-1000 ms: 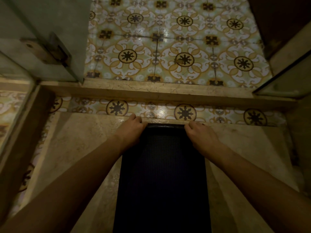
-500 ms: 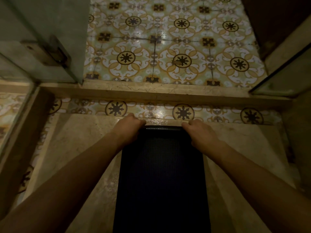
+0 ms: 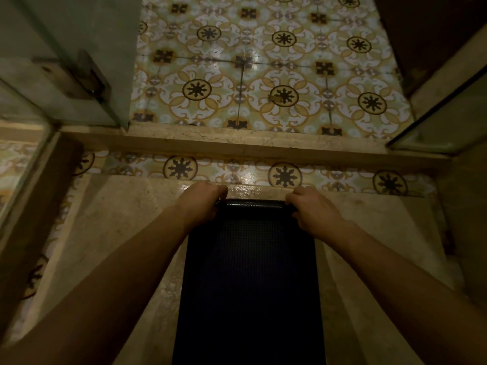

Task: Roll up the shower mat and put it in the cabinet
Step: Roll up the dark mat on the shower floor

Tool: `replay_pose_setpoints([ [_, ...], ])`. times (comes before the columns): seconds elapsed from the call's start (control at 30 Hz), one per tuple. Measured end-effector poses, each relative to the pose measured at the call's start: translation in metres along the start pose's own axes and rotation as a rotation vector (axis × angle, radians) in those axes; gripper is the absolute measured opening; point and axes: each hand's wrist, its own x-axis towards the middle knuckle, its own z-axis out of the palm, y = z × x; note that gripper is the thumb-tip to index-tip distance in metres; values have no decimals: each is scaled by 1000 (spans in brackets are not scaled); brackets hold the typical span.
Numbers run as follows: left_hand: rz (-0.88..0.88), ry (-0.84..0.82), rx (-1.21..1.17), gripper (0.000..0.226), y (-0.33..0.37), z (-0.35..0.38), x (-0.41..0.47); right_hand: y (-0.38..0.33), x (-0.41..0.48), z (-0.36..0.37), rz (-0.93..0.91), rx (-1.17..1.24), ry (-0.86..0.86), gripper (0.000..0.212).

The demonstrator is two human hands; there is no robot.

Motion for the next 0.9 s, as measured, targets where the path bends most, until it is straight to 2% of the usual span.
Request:
replay_pose_setpoints([
  [0.23,22,-19,-31,34,-3,2,-6,4,0,-3,18,106,-17,32],
  [0.3,22,-11,-36,33,-3,4,-9,0,-1,-2,17,79,-28,34],
  [0.43,34,40,-11,34,0,6,-7,-2,-2,2,24,67,-52,25],
  [0.6,27,-63,-16,40,-4,4,-11,-2,-1,1,27,28,-76,26],
  [0.73,4,-8,-25,46,2,5,-9,-3,0,1,51,-5,-43,28],
  [0.83,17,-23,29,37,6,3,-8,-2,-1,-2,26,-7,-74,34],
  [0.9,14,-63,29,32,6,2,-10,-1,-2,-3,-1,-3,-119,31],
])
